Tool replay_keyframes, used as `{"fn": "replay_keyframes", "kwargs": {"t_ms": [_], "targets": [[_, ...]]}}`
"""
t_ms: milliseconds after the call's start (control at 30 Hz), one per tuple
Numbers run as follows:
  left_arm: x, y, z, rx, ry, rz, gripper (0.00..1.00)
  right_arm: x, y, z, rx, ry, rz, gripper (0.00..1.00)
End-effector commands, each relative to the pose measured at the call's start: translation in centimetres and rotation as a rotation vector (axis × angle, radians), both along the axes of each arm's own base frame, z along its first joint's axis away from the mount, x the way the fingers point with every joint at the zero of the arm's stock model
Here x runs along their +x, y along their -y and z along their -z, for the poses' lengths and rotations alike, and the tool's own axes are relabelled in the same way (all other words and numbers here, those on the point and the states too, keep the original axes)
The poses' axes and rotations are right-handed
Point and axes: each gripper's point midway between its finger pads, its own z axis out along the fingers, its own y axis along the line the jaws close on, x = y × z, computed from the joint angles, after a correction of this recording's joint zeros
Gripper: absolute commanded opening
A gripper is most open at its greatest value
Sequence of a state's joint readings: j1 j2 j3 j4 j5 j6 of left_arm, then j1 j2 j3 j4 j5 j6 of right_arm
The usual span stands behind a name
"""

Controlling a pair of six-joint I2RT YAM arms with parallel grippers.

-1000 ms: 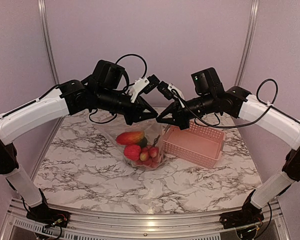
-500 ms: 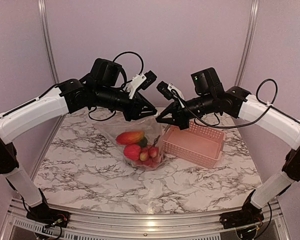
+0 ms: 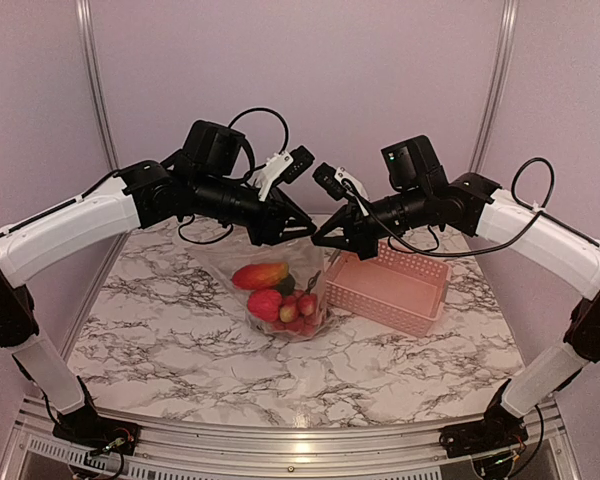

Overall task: Place the food in the zip-top bag and seal the zipper
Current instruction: Zip the zipper of the food storage bag.

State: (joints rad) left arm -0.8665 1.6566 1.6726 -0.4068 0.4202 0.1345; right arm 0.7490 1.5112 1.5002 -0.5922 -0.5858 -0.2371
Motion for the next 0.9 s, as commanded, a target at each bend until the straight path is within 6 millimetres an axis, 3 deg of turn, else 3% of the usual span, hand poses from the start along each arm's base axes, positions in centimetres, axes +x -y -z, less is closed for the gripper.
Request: {"fn": "replay_keyframes", "kwargs": {"t_ms": [0,167,367,600,867], "targets": [[-0.2,0.2,1.0,0.007,-0.027,0.019,0.26,-0.2,-0.7,-0.6,0.017,0.017,-0.025,0.00],[-0.2,0.1,1.4,0.019,-0.029,0.017,0.14,-0.2,-0.7,-0.8,0.022,0.019,-0.025,0.00],[0.0,0.0,1.7,0.029,-0.025,0.008,0.12,-0.3,-0.7,-0.9,0.024,0.019,-0.026,0.00],[0.1,-0.3,1.5,0.037,-0.019,-0.009,0.03,-0.3,-0.4,-0.9,0.022,0.030,-0.017,0.00],[0.6,-2.7,1.6,0.097,0.025,-0.069,0.00,0.3,1.3,-1.6,0.055,0.037,0.022,0.00]]}}
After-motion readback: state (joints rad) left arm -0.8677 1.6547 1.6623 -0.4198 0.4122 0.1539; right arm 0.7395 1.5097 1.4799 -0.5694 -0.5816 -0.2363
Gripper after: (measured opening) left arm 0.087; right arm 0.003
